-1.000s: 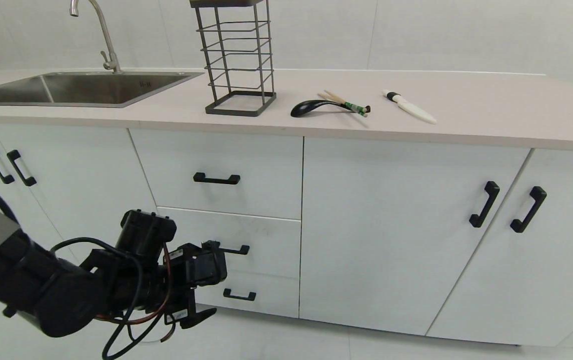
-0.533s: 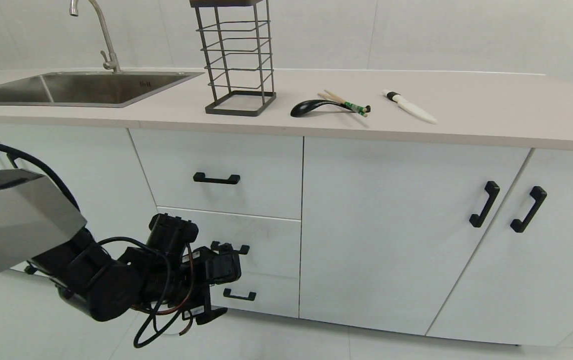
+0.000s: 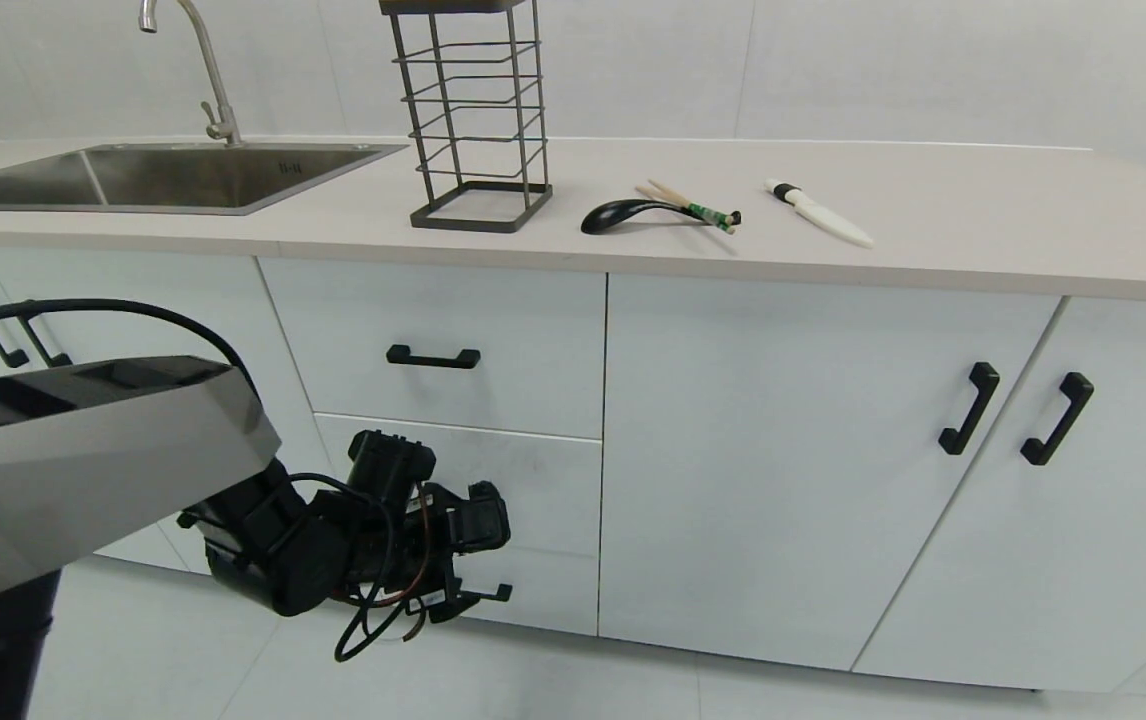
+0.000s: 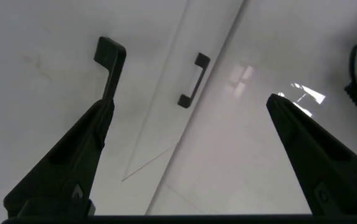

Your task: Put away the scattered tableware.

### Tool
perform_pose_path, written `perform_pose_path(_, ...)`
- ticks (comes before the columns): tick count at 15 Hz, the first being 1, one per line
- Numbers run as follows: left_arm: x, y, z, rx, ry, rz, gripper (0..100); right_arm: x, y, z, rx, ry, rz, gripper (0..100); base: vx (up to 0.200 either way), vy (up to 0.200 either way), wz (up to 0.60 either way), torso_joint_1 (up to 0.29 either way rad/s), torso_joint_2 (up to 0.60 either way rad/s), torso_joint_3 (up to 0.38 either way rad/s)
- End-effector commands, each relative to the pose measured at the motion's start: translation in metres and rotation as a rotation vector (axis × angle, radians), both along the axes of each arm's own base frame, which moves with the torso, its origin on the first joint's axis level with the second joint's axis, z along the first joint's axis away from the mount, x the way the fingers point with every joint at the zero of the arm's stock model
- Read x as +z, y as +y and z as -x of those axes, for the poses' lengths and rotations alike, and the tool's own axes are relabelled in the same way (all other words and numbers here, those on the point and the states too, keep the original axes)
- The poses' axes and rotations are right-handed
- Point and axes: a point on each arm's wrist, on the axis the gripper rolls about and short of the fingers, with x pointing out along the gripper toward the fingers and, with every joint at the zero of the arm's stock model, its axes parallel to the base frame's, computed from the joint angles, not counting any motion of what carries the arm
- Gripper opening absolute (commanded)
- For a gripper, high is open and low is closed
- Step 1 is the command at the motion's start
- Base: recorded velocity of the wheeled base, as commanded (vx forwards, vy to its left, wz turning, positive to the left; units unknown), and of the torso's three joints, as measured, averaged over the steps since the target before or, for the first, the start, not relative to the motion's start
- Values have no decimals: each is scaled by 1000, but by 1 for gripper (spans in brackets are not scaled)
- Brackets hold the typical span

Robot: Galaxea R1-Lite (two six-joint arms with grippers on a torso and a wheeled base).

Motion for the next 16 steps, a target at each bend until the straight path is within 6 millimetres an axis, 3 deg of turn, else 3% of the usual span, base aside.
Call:
perform_pose_path(1, -12, -2, -6, 9, 4, -11, 100, 0, 0, 0, 0, 2, 0, 0, 0, 0, 0, 0, 0, 0)
perform_pose_path(8, -16, 6, -32, -43, -84, -54, 100, 0, 0, 0, 2, 2, 0, 0, 0, 0, 0, 0, 0, 0)
perform_pose_path(16, -31, 7, -37, -53, -52, -48, 100, 0, 0, 0, 0, 2, 0, 0, 0, 0, 0, 0, 0, 0)
